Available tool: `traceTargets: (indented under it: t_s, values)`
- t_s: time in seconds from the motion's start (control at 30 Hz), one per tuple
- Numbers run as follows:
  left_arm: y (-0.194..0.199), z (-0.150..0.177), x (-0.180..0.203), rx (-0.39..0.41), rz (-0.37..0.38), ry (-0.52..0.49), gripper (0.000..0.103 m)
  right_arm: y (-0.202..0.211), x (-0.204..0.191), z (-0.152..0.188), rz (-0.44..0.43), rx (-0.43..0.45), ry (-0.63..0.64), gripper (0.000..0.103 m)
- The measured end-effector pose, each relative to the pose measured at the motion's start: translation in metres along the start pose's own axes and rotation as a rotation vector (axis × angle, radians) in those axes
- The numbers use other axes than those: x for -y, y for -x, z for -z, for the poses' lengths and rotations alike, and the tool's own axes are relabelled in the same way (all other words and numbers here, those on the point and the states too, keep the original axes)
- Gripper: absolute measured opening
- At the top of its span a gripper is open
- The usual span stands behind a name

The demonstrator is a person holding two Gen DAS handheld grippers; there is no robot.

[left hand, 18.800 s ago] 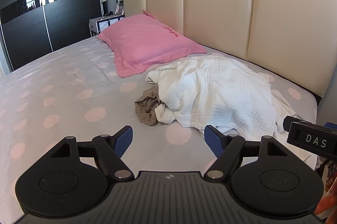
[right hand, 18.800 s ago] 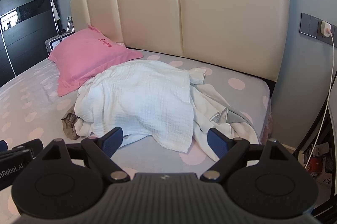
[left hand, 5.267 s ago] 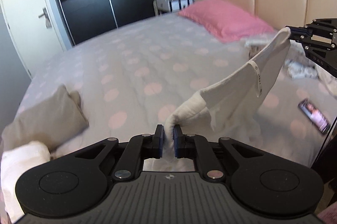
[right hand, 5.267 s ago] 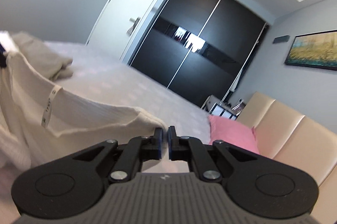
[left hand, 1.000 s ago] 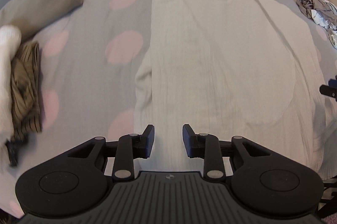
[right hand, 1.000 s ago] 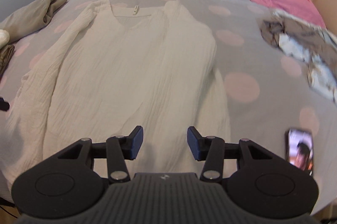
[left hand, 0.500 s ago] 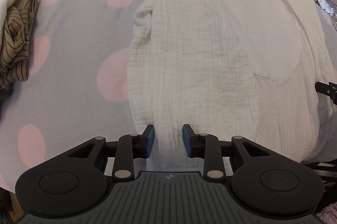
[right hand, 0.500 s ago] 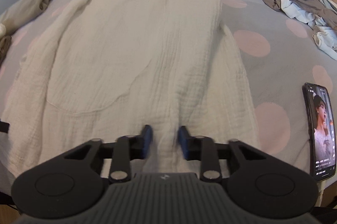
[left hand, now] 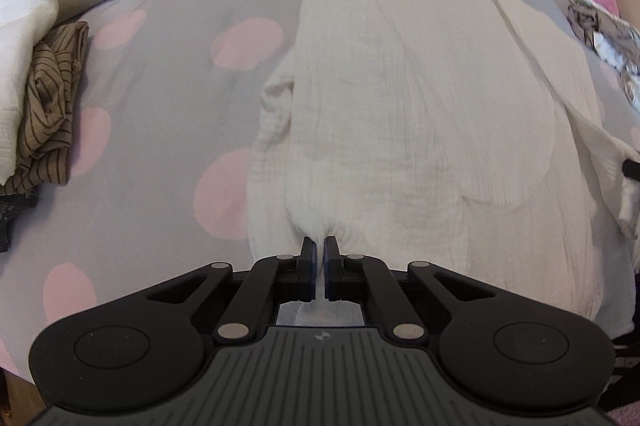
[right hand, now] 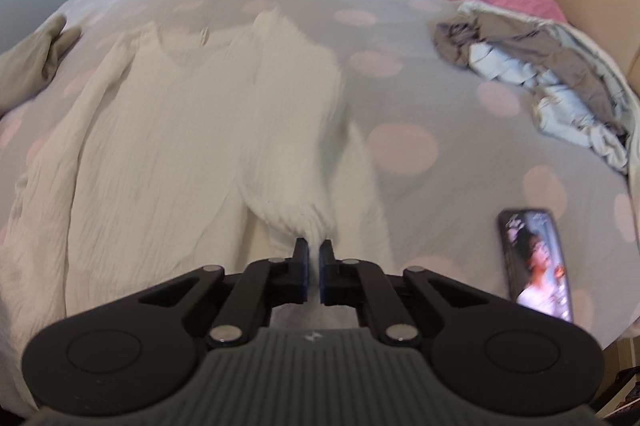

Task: Fold clothes
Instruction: 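Grasp the shirt hem with both grippers and pull it straight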

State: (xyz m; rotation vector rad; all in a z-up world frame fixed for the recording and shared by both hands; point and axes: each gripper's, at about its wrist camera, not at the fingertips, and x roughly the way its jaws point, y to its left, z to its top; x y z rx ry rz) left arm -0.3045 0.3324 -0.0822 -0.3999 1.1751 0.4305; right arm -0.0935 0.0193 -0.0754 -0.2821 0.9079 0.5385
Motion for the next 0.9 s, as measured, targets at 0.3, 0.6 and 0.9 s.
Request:
traceTargets:
  t_s: [0.3,0.6,0.9]
  values:
    - [0.025,-0.027,-0.014,0.092,-0.015,0.085,0.001,0.015,0.075,-0.083,0.161,0.115,-0.05,0.005]
    - [0.074,-0.075,-0.049,0.244,-0.105,0.155,0.001,-0.03,0.172,-0.139,0.316,0.149,-0.279,0.005]
    - [0.11,-0.152,-0.111,0.321,-0.373,0.196,0.001,-0.09,0.223,-0.159,0.408,0.108,-0.43,0.005]
